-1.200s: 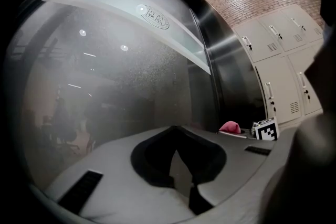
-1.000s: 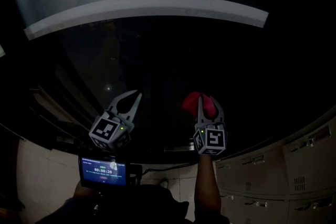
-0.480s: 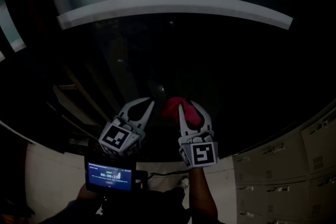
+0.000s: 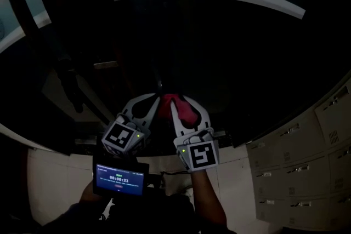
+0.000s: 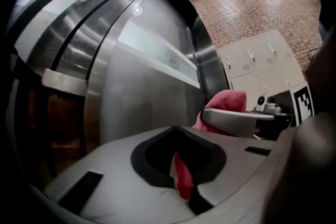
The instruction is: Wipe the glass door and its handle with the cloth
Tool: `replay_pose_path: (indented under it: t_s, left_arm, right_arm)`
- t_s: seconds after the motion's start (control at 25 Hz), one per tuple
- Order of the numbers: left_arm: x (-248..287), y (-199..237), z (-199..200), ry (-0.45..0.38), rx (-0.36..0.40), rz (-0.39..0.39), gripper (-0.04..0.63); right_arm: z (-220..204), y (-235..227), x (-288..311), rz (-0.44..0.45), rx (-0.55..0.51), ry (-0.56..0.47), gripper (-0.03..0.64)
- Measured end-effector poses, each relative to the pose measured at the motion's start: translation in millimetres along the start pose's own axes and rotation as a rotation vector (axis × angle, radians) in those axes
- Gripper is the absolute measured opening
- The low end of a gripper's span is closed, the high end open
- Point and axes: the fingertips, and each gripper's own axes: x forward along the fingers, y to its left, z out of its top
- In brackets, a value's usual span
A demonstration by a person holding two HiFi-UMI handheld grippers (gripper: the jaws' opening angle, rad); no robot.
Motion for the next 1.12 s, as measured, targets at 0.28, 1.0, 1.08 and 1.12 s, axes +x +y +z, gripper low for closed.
replay_pose_path:
  t_s: [0.28, 1.0, 1.08, 1.12]
  left_arm:
    - [-101.1, 22.2, 18.3, -0.018, 0.044, 0.186, 0.011]
    - [-225.7, 3.2, 47.1, -0.011, 0.072, 0.355, 0.011]
    - [-226.5, 11.5, 48.0, -0.004, 0.071, 0.349, 0.011]
    - [-225.9, 17.4, 49.5, -0.002, 0.069, 0.342, 0.011]
  right_arm:
    - [30.3, 89.7, 5.2, 0.158, 0.007, -0.039, 0.081]
    - [89.5, 196.1, -31.8, 0.326, 0.025, -0.088, 0.081]
    - [90.3, 197.7, -23.3, 0.324, 0.028, -0.088, 0.081]
    - [90.5, 197.9, -17.0, 0.320, 0.029, -0.089, 0.081]
